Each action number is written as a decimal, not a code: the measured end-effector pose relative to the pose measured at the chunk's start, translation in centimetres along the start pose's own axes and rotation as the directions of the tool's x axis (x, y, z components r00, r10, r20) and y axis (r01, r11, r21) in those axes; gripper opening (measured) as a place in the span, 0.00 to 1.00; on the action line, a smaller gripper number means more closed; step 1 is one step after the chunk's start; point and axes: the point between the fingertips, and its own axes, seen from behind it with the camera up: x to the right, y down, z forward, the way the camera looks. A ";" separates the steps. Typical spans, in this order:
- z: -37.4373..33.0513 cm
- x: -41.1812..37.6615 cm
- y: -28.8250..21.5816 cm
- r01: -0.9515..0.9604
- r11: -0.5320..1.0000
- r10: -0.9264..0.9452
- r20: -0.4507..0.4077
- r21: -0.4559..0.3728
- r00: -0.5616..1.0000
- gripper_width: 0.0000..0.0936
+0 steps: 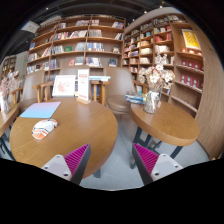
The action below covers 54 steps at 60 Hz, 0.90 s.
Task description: Arrange mouse
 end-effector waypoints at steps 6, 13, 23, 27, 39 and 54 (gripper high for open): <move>0.0 0.8 0.6 0.006 1.000 -0.006 0.011 -0.006 1.000 0.92; 0.0 -0.4 0.7 0.007 1.000 -0.007 0.024 -0.008 1.000 0.92; -0.8 -2.7 1.2 0.018 1.000 -0.018 0.053 -0.014 0.998 0.92; -1.1 -3.8 1.3 0.018 1.000 -0.017 0.063 -0.017 0.998 0.92; -2.2 -9.0 1.4 0.037 0.999 -0.035 0.119 -0.015 0.992 0.92; -3.8 -16.0 2.0 0.044 0.999 -0.039 0.200 -0.019 0.979 0.92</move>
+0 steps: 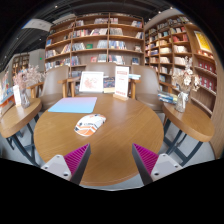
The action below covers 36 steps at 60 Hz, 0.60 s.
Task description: Arrange mouse
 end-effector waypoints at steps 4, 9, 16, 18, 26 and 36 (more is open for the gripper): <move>0.2 -1.8 0.2 0.001 1.000 -0.001 0.017 -0.005 1.000 0.92; 0.3 -3.8 0.4 0.003 1.000 -0.002 0.041 -0.011 0.999 0.92; 0.5 -6.1 0.6 0.010 1.000 -0.009 0.060 -0.017 0.998 0.91; 0.6 -6.7 0.7 0.010 1.000 -0.009 0.065 -0.024 0.998 0.91; 1.4 -8.3 0.8 0.009 0.999 -0.007 0.072 -0.037 0.997 0.92; 3.2 -9.4 0.6 0.017 0.999 -0.014 0.062 -0.048 0.998 0.92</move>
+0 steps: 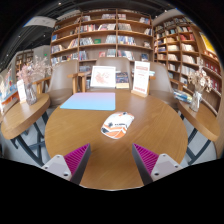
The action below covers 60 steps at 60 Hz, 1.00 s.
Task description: Arrange mouse
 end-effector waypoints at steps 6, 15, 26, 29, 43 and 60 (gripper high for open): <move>1.1 -0.1 -0.4 -0.018 1.000 0.018 -0.002 -0.015 1.000 0.91; 3.0 0.1 -1.4 -0.038 0.999 0.037 -0.011 -0.036 0.999 0.91; 5.0 0.4 -2.7 -0.057 0.997 0.057 -0.010 -0.050 0.998 0.92; 5.6 0.5 -3.1 -0.059 0.997 0.058 -0.013 -0.052 0.998 0.92; 7.9 0.2 -4.4 -0.066 0.994 0.065 -0.008 -0.091 0.998 0.92; 10.2 -0.2 -5.7 -0.031 0.992 0.030 -0.008 -0.119 1.000 0.92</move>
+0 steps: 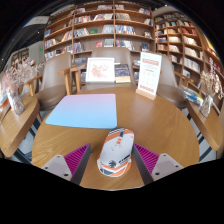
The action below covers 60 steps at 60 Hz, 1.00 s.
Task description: Arrange mouse
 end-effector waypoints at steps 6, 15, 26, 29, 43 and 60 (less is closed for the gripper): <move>1.0 -0.2 -0.7 0.002 1.000 -0.002 0.004 -0.005 1.000 0.92; 1.6 -0.5 -1.3 0.014 1.000 -0.014 0.016 -0.007 1.000 0.88; 2.0 0.3 -1.4 0.000 1.000 0.000 -0.004 -0.004 1.000 0.51; 2.0 0.4 -1.3 0.006 1.000 -0.006 -0.003 -0.019 1.000 0.48; -1.5 0.2 -4.9 -0.034 0.999 0.034 0.027 0.000 0.999 0.46; 3.7 -5.9 -15.7 0.085 0.994 -0.092 0.101 0.068 0.991 0.46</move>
